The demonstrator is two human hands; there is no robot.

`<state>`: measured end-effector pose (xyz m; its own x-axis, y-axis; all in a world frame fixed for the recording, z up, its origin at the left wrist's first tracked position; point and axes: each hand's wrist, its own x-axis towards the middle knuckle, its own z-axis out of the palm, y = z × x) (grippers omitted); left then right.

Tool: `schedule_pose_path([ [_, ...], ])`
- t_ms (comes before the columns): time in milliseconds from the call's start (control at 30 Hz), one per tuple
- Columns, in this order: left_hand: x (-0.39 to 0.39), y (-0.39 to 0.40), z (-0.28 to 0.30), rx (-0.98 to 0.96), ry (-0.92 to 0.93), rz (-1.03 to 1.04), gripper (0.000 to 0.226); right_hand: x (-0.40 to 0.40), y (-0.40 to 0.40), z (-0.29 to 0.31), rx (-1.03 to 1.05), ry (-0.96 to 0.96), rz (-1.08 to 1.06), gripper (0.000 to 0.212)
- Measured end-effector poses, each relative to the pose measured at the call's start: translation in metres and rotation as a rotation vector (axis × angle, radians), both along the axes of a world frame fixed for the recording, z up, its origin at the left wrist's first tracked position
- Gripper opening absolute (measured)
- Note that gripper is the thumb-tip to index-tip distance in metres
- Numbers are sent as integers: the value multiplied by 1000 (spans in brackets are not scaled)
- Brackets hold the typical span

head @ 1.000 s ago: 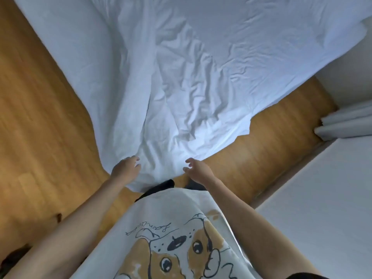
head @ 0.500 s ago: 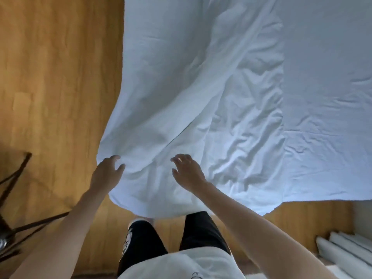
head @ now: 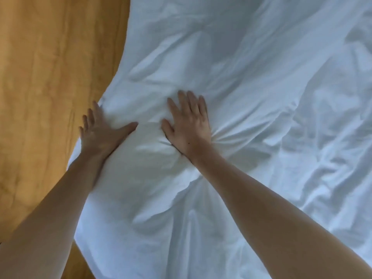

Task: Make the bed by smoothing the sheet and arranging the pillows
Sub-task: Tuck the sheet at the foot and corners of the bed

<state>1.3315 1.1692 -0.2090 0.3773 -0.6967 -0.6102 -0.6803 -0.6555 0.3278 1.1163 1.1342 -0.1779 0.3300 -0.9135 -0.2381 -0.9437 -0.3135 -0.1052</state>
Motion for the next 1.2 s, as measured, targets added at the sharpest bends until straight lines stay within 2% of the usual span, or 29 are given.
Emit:
schedule_pose_path([
  [100, 6, -2, -8, 7, 153, 111, 115, -1, 2, -9, -64, 8, 10, 61],
  [167, 5, -2, -2, 33, 184, 101, 102, -1, 6, -8, -75, 12, 10, 61],
  [267, 0, 0, 14, 54, 33, 5, 85, -1, 7, -5, -92, -7, 16, 61],
  [367, -6, 13, 28, -3, -150, -73, 81, -1, 7, -4, -131, -27, 12, 57],
  [467, -12, 32, 40, -27, -190, -66, 78, 0, 10, -3, -269, -123, 41, 39],
  [533, -19, 40, 49, -88, -191, -90, 68, 1, 9, 0, -348, -178, 43, 25],
  [633, -31, 53, 59, -208, -233, -177, 53, 2, 5, 7, -356, -146, 73, 35],
  [800, -47, 83, 70, -357, -219, -280, 45, -5, 6, 14, -372, -109, 154, 46],
  [1033, -93, 134, 139, -580, -225, -247, 50, -51, 45, 57, -522, -347, 206, 51],
  [1100, -115, 158, 164, -588, -218, -283, 43, -72, 62, 75, -552, -403, 208, 50],
  [1200, -161, 200, 186, -504, -141, -355, 34, -99, 88, 105, -501, -414, 196, 43],
])
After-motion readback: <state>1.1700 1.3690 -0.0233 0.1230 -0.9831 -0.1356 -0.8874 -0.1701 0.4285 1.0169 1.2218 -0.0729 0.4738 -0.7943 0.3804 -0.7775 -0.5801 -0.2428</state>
